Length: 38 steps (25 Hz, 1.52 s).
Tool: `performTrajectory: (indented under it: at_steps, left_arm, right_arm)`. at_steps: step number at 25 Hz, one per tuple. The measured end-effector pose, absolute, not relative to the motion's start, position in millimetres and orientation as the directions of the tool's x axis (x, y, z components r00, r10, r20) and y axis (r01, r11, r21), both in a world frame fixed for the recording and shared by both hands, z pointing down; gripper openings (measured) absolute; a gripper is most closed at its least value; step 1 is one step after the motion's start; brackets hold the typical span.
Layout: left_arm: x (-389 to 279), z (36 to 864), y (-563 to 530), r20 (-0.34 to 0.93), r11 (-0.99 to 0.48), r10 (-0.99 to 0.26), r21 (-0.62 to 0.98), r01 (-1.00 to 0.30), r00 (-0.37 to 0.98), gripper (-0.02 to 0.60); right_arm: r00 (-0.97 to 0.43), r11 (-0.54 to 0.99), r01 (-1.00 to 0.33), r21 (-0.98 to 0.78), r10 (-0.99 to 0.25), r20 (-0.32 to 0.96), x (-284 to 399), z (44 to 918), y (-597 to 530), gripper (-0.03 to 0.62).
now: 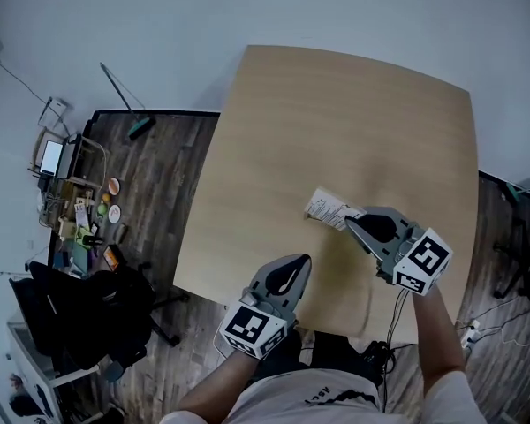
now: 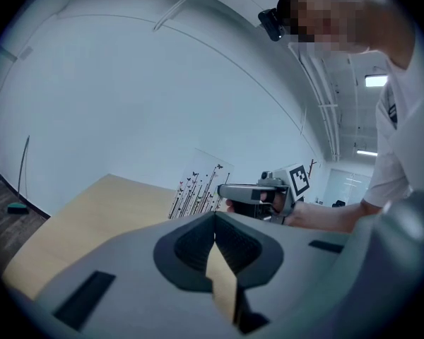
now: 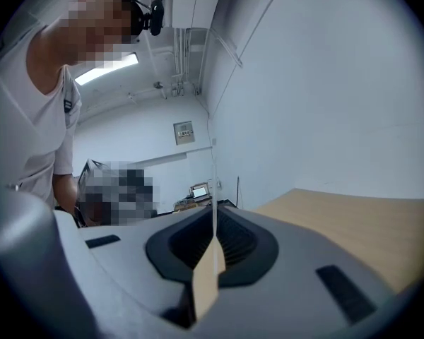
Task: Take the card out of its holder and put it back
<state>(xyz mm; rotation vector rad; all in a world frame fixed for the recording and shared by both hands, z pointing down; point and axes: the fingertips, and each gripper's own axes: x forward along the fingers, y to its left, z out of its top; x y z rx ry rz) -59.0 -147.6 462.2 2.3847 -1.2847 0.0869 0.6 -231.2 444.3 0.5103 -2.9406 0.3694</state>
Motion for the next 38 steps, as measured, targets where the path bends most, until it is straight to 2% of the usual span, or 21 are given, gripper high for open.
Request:
performTrajectory:
  at_steps: [22,30,38]
  left_arm:
    - [-84.4,352.6,-18.1,0.124,-0.643,-0.714,0.275,-0.715,0.689,0.014]
    - [-78.0,337.0,19.6,0.102,-0.688,-0.687,0.225,-0.690,0.719,0.012]
    - [-82.5,333.0,19.5,0.081,-0.669,-0.697,0.282,-0.687,0.712,0.012]
  right_arm:
    - [-0.891,0.854,-0.453,-0.257,-0.429,0.145,-12.6,345.3,-43.9,0.025]
    - [-0.888,0.854,-0.460,-0.244,-0.439,0.137,-13.2,334.0,-5.1,0.025]
    - [-0.888,0.851,-0.460,-0.253,-0.443,0.126,-9.9,335.4,1.1,0.025]
